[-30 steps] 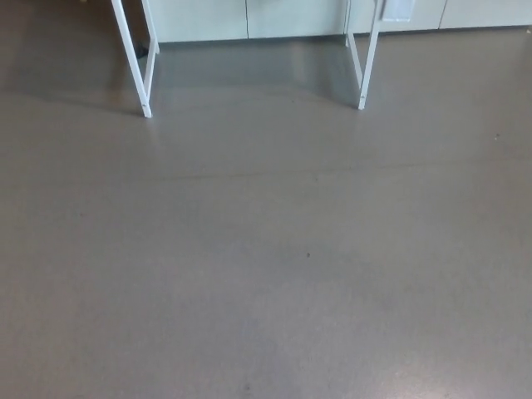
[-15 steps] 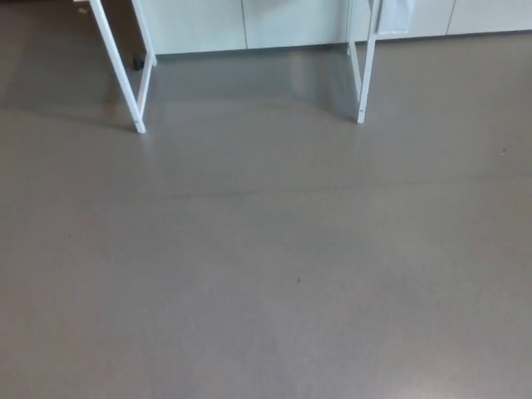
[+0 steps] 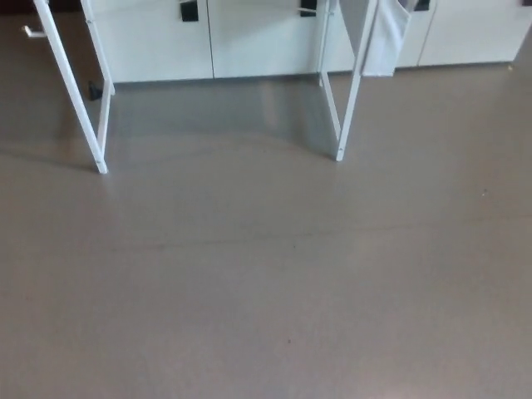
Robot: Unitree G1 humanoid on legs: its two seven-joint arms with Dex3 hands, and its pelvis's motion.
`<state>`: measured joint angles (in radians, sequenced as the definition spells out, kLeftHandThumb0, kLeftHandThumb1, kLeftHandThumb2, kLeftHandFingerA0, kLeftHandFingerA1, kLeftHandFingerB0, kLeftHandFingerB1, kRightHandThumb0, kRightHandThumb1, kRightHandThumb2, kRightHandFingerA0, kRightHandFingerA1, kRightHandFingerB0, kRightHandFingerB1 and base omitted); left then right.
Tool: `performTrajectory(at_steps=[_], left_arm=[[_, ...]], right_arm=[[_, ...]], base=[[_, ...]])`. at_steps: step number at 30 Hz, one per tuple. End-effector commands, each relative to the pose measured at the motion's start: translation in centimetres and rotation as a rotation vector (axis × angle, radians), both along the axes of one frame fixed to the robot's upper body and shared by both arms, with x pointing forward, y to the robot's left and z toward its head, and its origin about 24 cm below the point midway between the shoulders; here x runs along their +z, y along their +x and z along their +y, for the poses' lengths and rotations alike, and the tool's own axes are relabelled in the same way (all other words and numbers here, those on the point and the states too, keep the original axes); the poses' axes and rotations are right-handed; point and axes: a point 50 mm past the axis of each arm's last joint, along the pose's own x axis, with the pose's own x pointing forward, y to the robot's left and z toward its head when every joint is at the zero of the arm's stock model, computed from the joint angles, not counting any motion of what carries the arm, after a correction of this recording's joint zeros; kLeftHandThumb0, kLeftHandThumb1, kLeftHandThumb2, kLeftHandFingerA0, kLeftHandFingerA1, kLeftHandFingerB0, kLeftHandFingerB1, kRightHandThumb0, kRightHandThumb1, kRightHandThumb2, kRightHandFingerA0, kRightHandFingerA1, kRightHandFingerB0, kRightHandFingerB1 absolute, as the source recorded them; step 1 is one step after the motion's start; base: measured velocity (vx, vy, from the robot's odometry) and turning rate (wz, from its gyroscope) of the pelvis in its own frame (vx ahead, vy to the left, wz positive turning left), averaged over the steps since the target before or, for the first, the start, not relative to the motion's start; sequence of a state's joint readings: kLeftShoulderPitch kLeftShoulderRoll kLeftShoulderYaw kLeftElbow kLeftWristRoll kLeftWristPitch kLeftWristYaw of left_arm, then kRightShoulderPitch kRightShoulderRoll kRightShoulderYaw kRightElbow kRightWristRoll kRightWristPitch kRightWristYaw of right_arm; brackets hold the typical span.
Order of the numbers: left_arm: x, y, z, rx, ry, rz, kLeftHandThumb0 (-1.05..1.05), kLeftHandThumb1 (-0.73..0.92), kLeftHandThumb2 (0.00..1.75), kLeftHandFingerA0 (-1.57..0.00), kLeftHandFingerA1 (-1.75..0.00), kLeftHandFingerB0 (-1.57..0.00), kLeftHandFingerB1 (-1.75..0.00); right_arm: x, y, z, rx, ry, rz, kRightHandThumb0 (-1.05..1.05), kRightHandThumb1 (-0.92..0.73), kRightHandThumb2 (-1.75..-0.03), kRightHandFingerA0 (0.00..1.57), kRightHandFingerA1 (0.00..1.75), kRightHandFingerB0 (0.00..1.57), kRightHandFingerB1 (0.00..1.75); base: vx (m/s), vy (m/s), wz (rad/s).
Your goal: The robot walks towards a desk on which a file tray is kept in the middle and a stapler is kept to its right. The robot lifts the stapler using its right hand and places it on the file tray.
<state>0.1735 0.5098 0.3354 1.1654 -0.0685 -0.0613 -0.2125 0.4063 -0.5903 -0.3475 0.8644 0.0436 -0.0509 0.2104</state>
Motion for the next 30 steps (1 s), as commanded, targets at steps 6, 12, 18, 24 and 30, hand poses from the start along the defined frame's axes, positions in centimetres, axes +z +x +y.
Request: performTrajectory(at_steps=[6,12,18,24,30], left_arm=[[0.3,0.7,0.2,-0.029,0.013,-0.023,-0.5,0.62,0.59,-0.54,-0.47,-0.47,-0.38],[0.5,1.1,0.4,-0.01,0.005,-0.041,-0.49,0.49,0.86,-0.5,-0.6,-0.39,-0.51],[0.7,1.5,0.6,-0.025,0.015,-0.04,-0.48,0.63,0.58,-0.55,-0.46,-0.48,-0.38],[0.8,1.8,0.6,-0.029,0.02,-0.037,-0.48,0.62,0.58,-0.55,-0.47,-0.49,-0.39],[0.8,1.9,0.7,-0.025,0.025,-0.029,-0.48,0.62,0.58,-0.54,-0.46,-0.49,-0.38]], right_arm=[[0.1,0.6,-0.3,0.03,-0.018,-0.023,-0.7,-0.53,-0.87,0.38,0.54,0.05,0.32],[-0.2,0.7,-0.3,-0.004,0.009,-0.037,-0.69,-0.51,-0.85,0.33,0.5,0.07,0.35],[-0.3,0.7,-0.2,0.027,-0.009,-0.018,-0.68,-0.53,-0.87,0.37,0.54,0.05,0.32],[-0.3,0.8,-0.1,0.02,0.0,-0.018,-0.67,-0.53,-0.88,0.35,0.53,0.03,0.32],[-0.5,0.7,-0.1,0.011,-0.001,-0.016,-0.65,-0.65,-0.62,0.39,0.39,0.1,0.25]], base=[[0.56,-0.157,0.23],[0.42,-0.054,0.02],[0.47,0.127,-0.25],[0.5,0.206,-0.31],[0.34,0.033,0.1]])
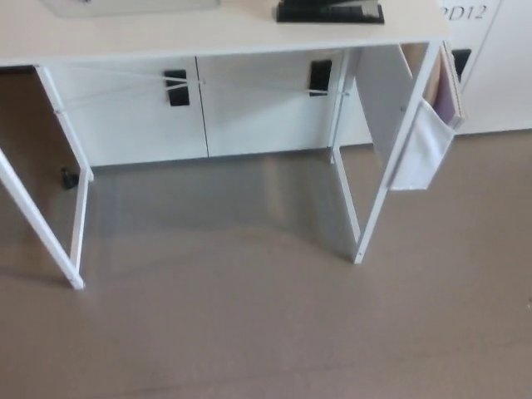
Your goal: The robot walks towards a desk on which a file tray is kept in the middle and a stapler is kept to its right. The robot lifts the stapler using its right hand and places it on the file tray.
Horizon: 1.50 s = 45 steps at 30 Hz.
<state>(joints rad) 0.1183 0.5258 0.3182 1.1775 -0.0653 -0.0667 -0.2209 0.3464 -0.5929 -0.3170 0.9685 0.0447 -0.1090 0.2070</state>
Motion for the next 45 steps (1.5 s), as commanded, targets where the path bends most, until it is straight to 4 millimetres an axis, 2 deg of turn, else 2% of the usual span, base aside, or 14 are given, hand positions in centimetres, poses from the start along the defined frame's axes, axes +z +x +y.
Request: performTrajectory(at_steps=[1,5,6,7,11,12,16,17,22,23,28,36,37,45], left_arm=[[0.49,-0.04,0.45,-0.009,0.01,-0.01,-0.49,0.62,0.58,-0.55,-0.47,-0.48,-0.38],[0.52,-0.05,0.48,-0.019,0.019,-0.002,-0.51,0.61,0.58,-0.54,-0.46,-0.48,-0.38],[0.5,-0.07,0.47,-0.021,0.018,-0.001,-0.52,0.49,0.87,-0.48,-0.59,-0.36,-0.5],[0.5,-0.03,0.48,-0.022,0.017,0.0,-0.51,0.48,0.86,-0.49,-0.6,-0.38,-0.51],[0.49,0.19,0.49,-0.025,0.025,0.007,-0.52,0.49,0.87,-0.48,-0.59,-0.38,-0.51],[0.55,0.32,0.47,-0.031,0.026,0.001,-0.51,0.49,0.87,-0.49,-0.6,-0.37,-0.51],[0.64,0.32,0.47,-0.043,0.021,-0.005,-0.51,0.49,0.87,-0.48,-0.6,-0.37,-0.51],[0.77,0.44,0.57,-0.044,0.024,-0.006,-0.5,0.63,0.59,-0.51,-0.47,-0.46,-0.38],[0.67,0.44,0.53,-0.026,0.025,-0.01,-0.51,0.49,0.86,-0.49,-0.6,-0.38,-0.51],[0.64,0.49,0.48,-0.025,0.023,-0.013,-0.51,0.49,0.87,-0.49,-0.6,-0.38,-0.51],[0.64,0.52,0.5,-0.036,0.027,-0.004,-0.52,0.5,0.87,-0.47,-0.58,-0.38,-0.51],[0.54,0.42,0.46,-0.025,0.023,-0.005,-0.51,0.62,0.59,-0.52,-0.46,-0.46,-0.38],[0.53,0.29,0.47,-0.026,0.022,-0.002,-0.51,0.63,0.59,-0.52,-0.46,-0.45,-0.38],[0.21,-0.21,0.33,-0.003,0.017,0.006,-0.51,0.5,0.87,-0.48,-0.59,-0.36,-0.5]], right_arm=[[0.2,0.11,-0.26,0.025,-0.017,-0.003,-0.7,-0.54,-0.88,0.32,0.52,0.05,0.3],[0.16,0.0,-0.29,0.033,-0.019,0.001,-0.7,-0.54,-0.9,0.32,0.52,0.04,0.31],[0.18,-0.09,-0.28,0.028,-0.014,-0.013,-0.66,-0.66,-0.61,0.51,0.47,0.11,0.23],[0.13,-0.19,-0.2,0.021,-0.012,-0.032,-0.71,-0.55,-0.89,0.58,0.63,0.06,0.31],[0.0,-0.2,-0.1,0.013,-0.019,-0.033,-0.65,-0.66,-0.6,0.38,0.4,0.1,0.28],[-0.03,-0.14,-0.15,0.016,-0.028,-0.022,-0.68,-0.54,-0.86,0.45,0.56,0.07,0.33],[0.02,-0.11,-0.21,0.024,-0.032,-0.009,-0.73,-0.57,-0.86,0.5,0.6,0.08,0.33],[-0.15,-0.14,-0.11,0.003,-0.031,-0.016,-0.72,-0.55,-0.85,0.43,0.56,0.08,0.36],[-0.22,-0.01,-0.01,-0.002,-0.016,-0.044,-0.64,-0.65,-0.59,0.47,0.45,0.11,0.27],[-0.26,0.06,-0.09,-0.031,-0.003,-0.057,-0.72,-0.53,-0.84,0.4,0.54,0.08,0.36],[-0.26,0.33,-0.09,-0.023,-0.004,-0.061,-0.61,-0.63,-0.59,0.39,0.38,0.13,0.27],[-0.11,0.35,-0.2,-0.021,0.002,-0.056,-0.66,-0.51,-0.84,0.36,0.53,0.06,0.37],[-0.11,0.32,-0.23,-0.011,-0.01,-0.042,-0.62,-0.63,-0.6,0.44,0.4,0.12,0.27],[-0.03,0.4,-0.17,-0.004,-0.007,-0.046,-0.66,-0.65,-0.59,0.38,0.4,0.1,0.29]], base=[[0.39,-0.081,0.27],[0.4,-0.113,0.09],[0.38,-0.112,0.32],[0.37,-0.109,0.08],[0.26,-0.022,-0.02],[0.17,0.061,-0.14],[0.16,0.158,-0.17],[0.21,0.24,-0.13],[0.24,0.258,-0.16],[0.15,0.167,-0.01],[0.1,0.116,0.05],[0.12,-0.049,0.04],[0.14,-0.101,-0.09],[0.07,0.04,-0.08]])
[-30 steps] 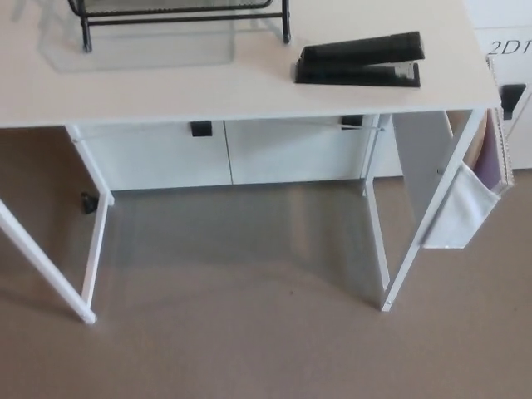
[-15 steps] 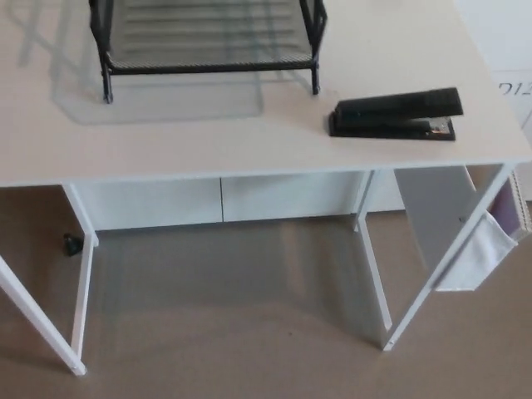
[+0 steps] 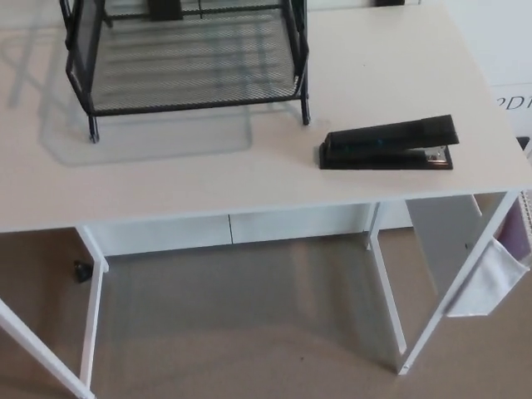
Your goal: The robot walks towards a desk on which a file tray is kept in the middle and a stapler is kept to its right. The robot lifts the stapler using its right hand and places it on the file tray.
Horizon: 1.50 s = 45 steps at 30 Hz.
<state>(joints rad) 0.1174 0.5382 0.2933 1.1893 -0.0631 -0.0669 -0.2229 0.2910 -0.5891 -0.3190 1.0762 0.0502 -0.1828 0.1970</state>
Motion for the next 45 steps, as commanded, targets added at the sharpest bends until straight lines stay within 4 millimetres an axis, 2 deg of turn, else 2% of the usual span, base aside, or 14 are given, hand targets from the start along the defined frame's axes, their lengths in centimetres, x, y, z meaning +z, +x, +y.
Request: performTrajectory(at_steps=[1,11,12,15,18,20,23,25,26,34,35,38,41,45], left_arm=[[0.1,-0.1,0.2,0.002,0.013,-0.015,-0.51,0.64,0.6,-0.52,-0.45,-0.45,-0.37],[0.4,0.2,0.3,-0.015,0.009,-0.026,-0.52,0.49,0.87,-0.48,-0.59,-0.37,-0.5],[0.4,0.2,0.3,-0.003,0.01,-0.026,-0.5,0.62,0.58,-0.54,-0.46,-0.46,-0.38],[0.3,0.1,0.2,-0.001,0.006,-0.027,-0.51,0.63,0.59,-0.55,-0.47,-0.47,-0.38],[0.3,0.1,0.2,-0.003,0.012,-0.017,-0.51,0.63,0.59,-0.54,-0.45,-0.47,-0.38],[0.2,0.1,0.2,0.001,0.005,-0.023,-0.51,0.5,0.88,-0.48,-0.59,-0.36,-0.5],[0.1,0.1,0.2,0.013,0.01,-0.019,-0.5,0.63,0.59,-0.54,-0.46,-0.48,-0.37],[0.3,0.1,0.2,-0.011,0.011,-0.018,-0.52,0.51,0.88,-0.48,-0.59,-0.38,-0.51],[0.3,0.1,0.2,-0.009,0.012,-0.019,-0.51,0.5,0.88,-0.49,-0.59,-0.37,-0.51],[0.3,0.2,0.3,0.003,0.016,-0.029,-0.51,0.63,0.59,-0.53,-0.47,-0.47,-0.38],[0.3,0.2,0.3,0.004,0.016,-0.03,-0.51,0.5,0.88,-0.49,-0.6,-0.38,-0.51],[0.3,0.2,0.2,0.007,0.014,-0.033,-0.51,0.5,0.88,-0.49,-0.6,-0.38,-0.51],[0.3,0.4,0.2,0.015,0.011,-0.04,-0.49,0.64,0.59,-0.54,-0.46,-0.47,-0.38],[0.4,0.4,0.3,0.024,0.007,-0.05,-0.49,0.64,0.59,-0.53,-0.47,-0.47,-0.38]], right_arm=[[0.3,0.1,-0.1,0.023,-0.011,-0.015,-0.64,-0.62,-0.59,0.4,0.41,0.12,0.28],[0.4,0.3,0.0,-0.012,0.018,-0.042,-0.72,-0.52,-0.83,0.37,0.53,0.07,0.38],[0.5,0.4,0.0,0.01,0.009,-0.05,-0.69,-0.52,-0.83,0.35,0.53,0.08,0.35],[0.5,0.4,-0.1,0.008,-0.003,-0.037,-0.63,-0.63,-0.6,0.4,0.41,0.12,0.27],[0.4,0.4,-0.1,0.016,-0.01,-0.03,-0.7,-0.53,-0.85,0.35,0.52,0.08,0.37],[0.5,0.6,0.0,0.022,-0.025,-0.035,-0.62,-0.64,-0.6,0.43,0.43,0.12,0.28],[0.7,0.7,0.0,0.028,-0.02,-0.038,-0.68,-0.52,-0.84,0.36,0.52,0.07,0.38],[0.8,0.7,0.0,0.019,-0.012,-0.045,-0.71,-0.53,-0.83,0.4,0.55,0.08,0.39],[0.6,0.6,0.0,-0.007,0.002,-0.054,-0.63,-0.61,-0.59,0.43,0.44,0.13,0.29],[0.6,0.5,0.1,0.04,-0.016,-0.034,-0.63,-0.63,-0.6,0.44,0.41,0.12,0.26],[0.5,0.5,0.1,0.032,-0.013,-0.038,-0.61,-0.64,-0.59,0.42,0.39,0.13,0.27],[0.5,0.5,0.1,0.021,-0.011,-0.045,-0.61,-0.64,-0.59,0.42,0.39,0.13,0.27],[0.6,0.9,0.3,0.028,0.009,-0.101,-0.73,-0.51,-0.85,0.36,0.52,0.07,0.37],[0.6,1.3,0.2,0.007,-0.004,-0.109,-0.65,-0.64,-0.59,0.39,0.41,0.13,0.28]], base=[[0.18,0.218,-0.11],[0.2,0.169,-0.06],[0.13,-0.003,0.1],[0.1,-0.059,0.05],[0.05,-0.136,0.08],[0.13,-0.228,0.05],[0.1,-0.188,-0.02],[0.05,-0.076,-0.08],[0.0,0.0,0.0],[0.0,0.137,-0.05],[0.0,0.402,-0.39],[0.06,0.197,0.11],[0.04,-0.011,0.07],[0.02,-0.007,0.04]])
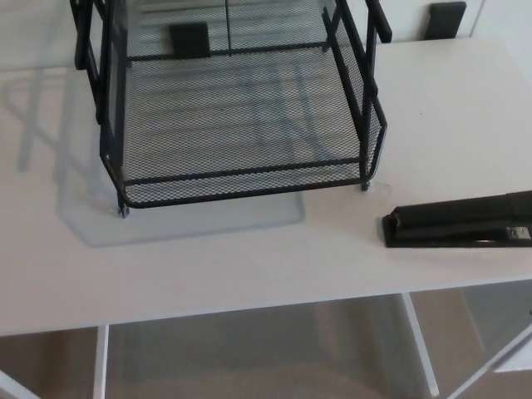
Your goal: The robot walks towards a desk on which a file tray is kept in the middle and a stapler is kept to its right. The robot lifts the stapler using its right hand and places it on the file tray.
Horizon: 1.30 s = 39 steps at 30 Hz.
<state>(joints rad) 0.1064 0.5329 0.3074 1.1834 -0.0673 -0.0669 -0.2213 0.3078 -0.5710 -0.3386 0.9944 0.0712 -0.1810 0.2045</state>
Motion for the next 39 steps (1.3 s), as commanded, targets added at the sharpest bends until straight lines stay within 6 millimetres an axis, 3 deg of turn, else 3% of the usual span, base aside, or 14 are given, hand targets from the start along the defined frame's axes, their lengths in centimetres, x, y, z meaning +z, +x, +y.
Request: performTrajectory(at_steps=[1,6,7,9,12,16,20,21,24,25,28,29,30,39], left_arm=[[0.4,-0.1,0.4,0.014,0.01,-0.026,-0.49,0.64,0.59,-0.52,-0.47,-0.46,-0.38],[0.5,-0.1,0.4,0.002,0.013,-0.028,-0.51,0.51,0.88,-0.49,-0.6,-0.39,-0.52],[0.4,-0.1,0.4,0.004,0.011,-0.029,-0.49,0.65,0.6,-0.52,-0.47,-0.47,-0.38],[0.4,-0.3,0.3,0.022,0.002,-0.035,-0.5,0.5,0.88,-0.49,-0.61,-0.37,-0.51],[0.3,-0.4,0.4,0.049,0.015,-0.037,-0.5,0.64,0.59,-0.55,-0.47,-0.44,-0.38],[1.9,0.2,1.8,0.203,-0.005,-0.2,-0.47,0.66,0.6,-0.51,-0.5,-0.39,-0.38],[2.5,0.5,2.5,0.243,0.007,-0.236,-0.47,0.66,0.59,-0.54,-0.51,-0.37,-0.38],[2.7,0.7,2.6,0.253,0.012,-0.256,-0.48,0.64,0.58,-0.57,-0.51,-0.37,-0.39],[2.7,0.8,2.5,0.256,0.007,-0.273,-0.48,0.65,0.58,-0.56,-0.51,-0.36,-0.39],[2.5,1.1,2.2,0.243,-0.01,-0.287,-0.5,0.66,0.59,-0.51,-0.5,-0.35,-0.39],[2.3,1.3,1.9,0.215,-0.001,-0.276,-0.51,0.68,0.6,-0.51,-0.51,-0.36,-0.4],[2.2,1.3,1.8,0.208,-0.001,-0.271,-0.51,0.68,0.6,-0.51,-0.51,-0.37,-0.4],[2.0,1.5,1.5,0.204,-0.015,-0.273,-0.51,0.68,0.6,-0.49,-0.51,-0.36,-0.4],[1.1,1.1,0.8,0.193,-0.036,-0.236,-0.51,0.67,0.6,-0.48,-0.51,-0.36,-0.39]], right_arm=[[0.3,0.3,-0.2,-0.016,-0.01,-0.04,-0.62,-0.62,-0.59,0.39,0.42,0.13,0.28],[0.5,0.2,-0.3,-0.008,-0.008,-0.058,-0.72,-0.53,-0.84,0.39,0.56,0.08,0.37],[0.5,0.3,-0.4,-0.017,-0.026,-0.046,-0.61,-0.63,-0.59,0.41,0.41,0.14,0.27],[0.5,0.2,-0.4,-0.011,-0.024,-0.042,-0.72,-0.52,-0.84,0.38,0.53,0.08,0.39],[1.0,0.1,-0.8,-0.063,0.023,-0.092,-0.66,-0.63,-0.59,0.38,0.41,0.11,0.28],[6.4,5.3,-3.0,-0.17,0.016,-0.363,-0.67,-0.51,-0.84,0.07,0.47,0.0,0.16],[11.1,10.3,-4.6,-0.15,-0.061,-0.516,-0.69,-0.65,-0.6,0.11,0.29,0.0,0.14],[13.0,12.2,-4.9,-0.108,-0.092,-0.572,-0.87,-0.53,-0.88,0.13,0.33,0.0,0.12],[14.6,13.7,-4.9,-0.041,-0.124,-0.592,-0.83,-0.64,-0.6,0.06,0.4,0.0,0.18],[20.5,18.6,-3.2,0.148,-0.198,-0.643,-1.05,-0.47,-0.91,0.1,0.88,0.01,0.65],[23.0,21.0,-1.2,0.255,-0.2,-0.728,-0.85,-0.57,-0.57,0.04,0.91,0.0,0.6],[23.8,21.7,-0.4,0.311,-0.217,-0.73,-0.77,-0.44,-0.88,0.08,0.64,0.0,0.43],[25.4,23.1,1.6,0.444,-0.255,-0.748,-0.78,-0.48,-0.69,0.03,0.51,0.0,0.13],[27.3,26.2,11.7,0.951,-0.275,-0.662,-0.74,-0.42,-0.76,0.0,0.13,0.0,0.07]], base=[[0.0,0.0,0.0],[0.01,-0.008,0.01],[0.0,0.0,0.0],[0.0,0.0,0.0],[0.0,0.0,0.0],[0.0,0.0,0.0],[0.0,0.0,0.0],[0.0,0.0,0.0],[0.0,0.0,0.0],[0.0,0.0,0.0],[0.0,0.0,0.0],[0.0,0.0,0.0],[0.0,0.0,0.0],[0.0,0.0,0.0]])
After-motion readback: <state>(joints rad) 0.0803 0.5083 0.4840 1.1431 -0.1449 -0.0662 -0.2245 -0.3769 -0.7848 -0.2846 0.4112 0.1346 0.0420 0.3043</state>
